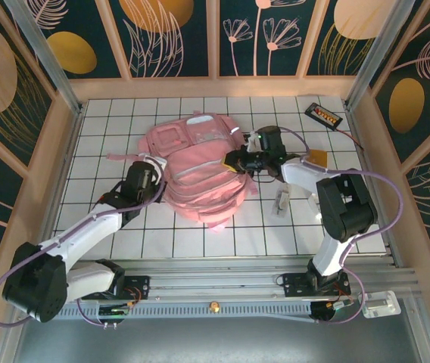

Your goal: Pack the student bag

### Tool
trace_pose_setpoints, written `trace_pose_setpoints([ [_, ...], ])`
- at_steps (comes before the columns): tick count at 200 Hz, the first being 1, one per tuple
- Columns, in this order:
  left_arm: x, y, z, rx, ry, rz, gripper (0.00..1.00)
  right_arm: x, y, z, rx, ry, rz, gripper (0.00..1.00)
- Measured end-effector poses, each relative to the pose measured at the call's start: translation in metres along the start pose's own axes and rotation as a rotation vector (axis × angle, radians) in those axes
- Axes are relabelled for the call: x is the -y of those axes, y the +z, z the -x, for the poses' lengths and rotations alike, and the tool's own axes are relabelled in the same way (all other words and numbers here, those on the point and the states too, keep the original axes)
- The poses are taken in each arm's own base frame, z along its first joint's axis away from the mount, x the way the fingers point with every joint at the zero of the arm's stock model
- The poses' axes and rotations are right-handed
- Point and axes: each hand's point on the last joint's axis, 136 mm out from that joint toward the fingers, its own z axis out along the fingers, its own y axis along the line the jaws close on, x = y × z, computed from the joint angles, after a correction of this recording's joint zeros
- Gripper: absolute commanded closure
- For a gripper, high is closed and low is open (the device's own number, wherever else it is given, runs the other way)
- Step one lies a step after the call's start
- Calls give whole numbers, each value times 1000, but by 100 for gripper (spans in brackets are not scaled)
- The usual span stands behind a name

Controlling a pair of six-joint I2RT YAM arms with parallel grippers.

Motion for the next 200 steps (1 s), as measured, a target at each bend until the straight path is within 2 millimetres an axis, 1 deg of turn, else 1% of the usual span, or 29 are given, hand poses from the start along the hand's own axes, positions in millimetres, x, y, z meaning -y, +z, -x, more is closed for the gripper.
trace_pose_setpoints([
  [18,-23,9,-4,-25,-23,91,100,3,-7,1,-14,-13,4,100],
  [31,-27,15,-3,-35,-26,115,100,3,-8,1,-21,-24,6,100],
  [35,-28,17,-3,-37,-25,120,97,3,-8,1,-22,-25,7,100],
  [43,-28,20,-2,-41,-24,124,87,3,-8,0,-25,-29,10,100],
  [47,-28,21,-1,-40,-26,125,78,2,-8,0,-26,-29,12,100],
  [52,-28,21,-1,-39,-24,125,64,2,-8,0,-26,-28,13,100],
  [57,-28,21,-1,-37,-29,121,55,1,-8,0,-26,-28,16,100],
  [70,-23,18,5,-9,-37,91,43,-1,-8,1,-22,-22,26,100],
  [78,-21,12,12,26,-52,67,35,-4,-7,1,-20,-14,36,100],
  [82,-19,8,16,44,-60,54,32,-5,-7,1,-20,-7,40,100],
  [96,-13,-12,39,144,-81,4,13,-12,-4,1,-16,9,59,100],
  [102,-7,-22,51,193,-76,-21,4,-16,-3,1,-14,19,70,100],
  [104,-5,-26,55,209,-77,-30,2,-18,-3,2,-12,22,76,100],
  [111,6,-36,67,251,-57,-61,1,-22,-1,2,-9,32,89,100],
  [124,32,-51,91,309,-5,-138,1,-32,1,3,-4,57,116,100],
  [134,50,-57,105,334,30,-190,1,-39,3,3,0,77,137,100],
  [145,64,-60,115,348,59,-224,1,-46,4,3,5,97,155,100],
  [163,75,-56,120,343,96,-243,1,-54,8,3,11,123,172,100],
  [200,96,-42,118,309,198,-255,1,-69,12,3,19,145,182,100],
])
